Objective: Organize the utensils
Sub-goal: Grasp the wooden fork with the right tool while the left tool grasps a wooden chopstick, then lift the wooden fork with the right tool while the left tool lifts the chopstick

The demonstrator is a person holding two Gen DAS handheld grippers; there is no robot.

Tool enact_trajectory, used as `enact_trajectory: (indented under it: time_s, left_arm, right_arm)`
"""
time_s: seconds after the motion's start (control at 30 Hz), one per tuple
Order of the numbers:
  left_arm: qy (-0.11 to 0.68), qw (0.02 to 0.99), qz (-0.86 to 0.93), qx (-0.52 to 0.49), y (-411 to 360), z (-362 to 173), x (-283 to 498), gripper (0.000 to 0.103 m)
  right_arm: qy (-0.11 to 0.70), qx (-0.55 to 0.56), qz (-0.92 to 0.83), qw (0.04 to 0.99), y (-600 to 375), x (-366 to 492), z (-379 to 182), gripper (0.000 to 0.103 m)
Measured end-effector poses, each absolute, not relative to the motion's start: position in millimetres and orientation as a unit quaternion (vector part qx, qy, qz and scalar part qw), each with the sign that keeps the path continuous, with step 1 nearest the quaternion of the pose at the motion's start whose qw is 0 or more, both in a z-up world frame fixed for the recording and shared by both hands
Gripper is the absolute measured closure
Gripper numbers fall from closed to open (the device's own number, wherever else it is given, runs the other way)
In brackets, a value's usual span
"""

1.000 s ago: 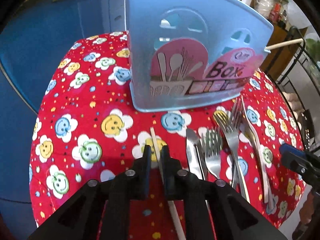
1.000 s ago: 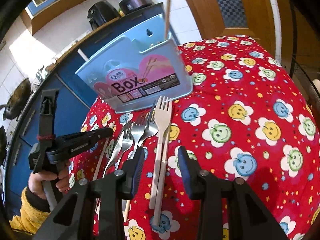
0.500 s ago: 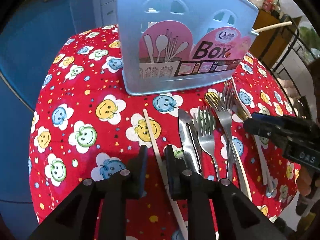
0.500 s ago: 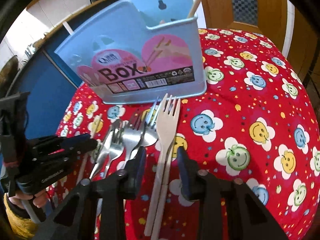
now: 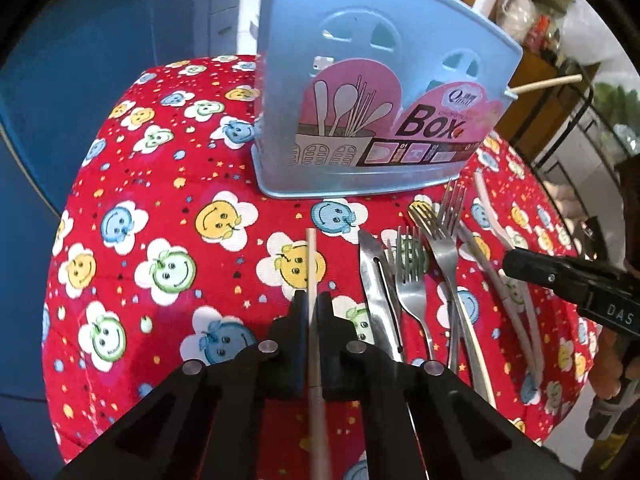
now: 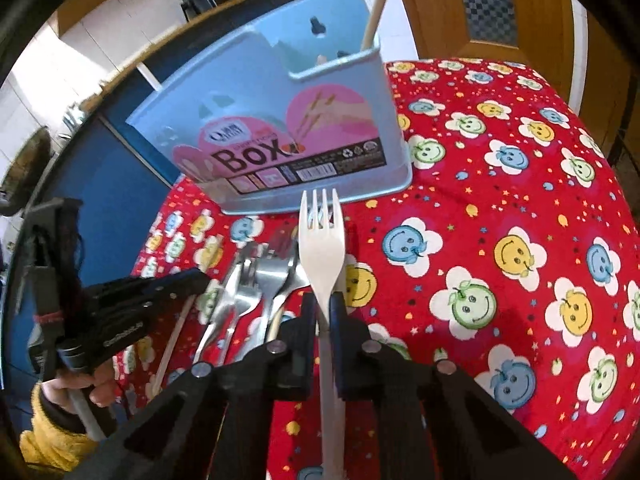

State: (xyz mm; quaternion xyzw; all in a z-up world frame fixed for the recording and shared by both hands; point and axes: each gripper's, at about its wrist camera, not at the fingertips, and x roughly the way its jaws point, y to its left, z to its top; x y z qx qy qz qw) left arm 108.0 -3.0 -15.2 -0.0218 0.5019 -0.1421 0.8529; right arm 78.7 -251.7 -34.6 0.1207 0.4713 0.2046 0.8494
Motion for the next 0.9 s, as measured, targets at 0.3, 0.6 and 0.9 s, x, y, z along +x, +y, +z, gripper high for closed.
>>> enact_trajectory:
  time_s: [0.3,0.6,0.9]
  left_arm:
    - [0.461,0.872,-0.148,-0.066,9,-1,80,0.099]
    - [0.410,0.894,-0.162,-0.084,11,27,58,0.099]
    - [0.330,0.924,-0.174,-0.084,11,65,32,0.099]
  right_arm:
    - [0.434,0.151,0.221,0.860,-259,57,-23,0.095]
    - [0.382,0.171,0.243,0.875,-264,37,-7,0.095]
    - [0.322,0.162,0.246,0.900,-265,19,17,0.095]
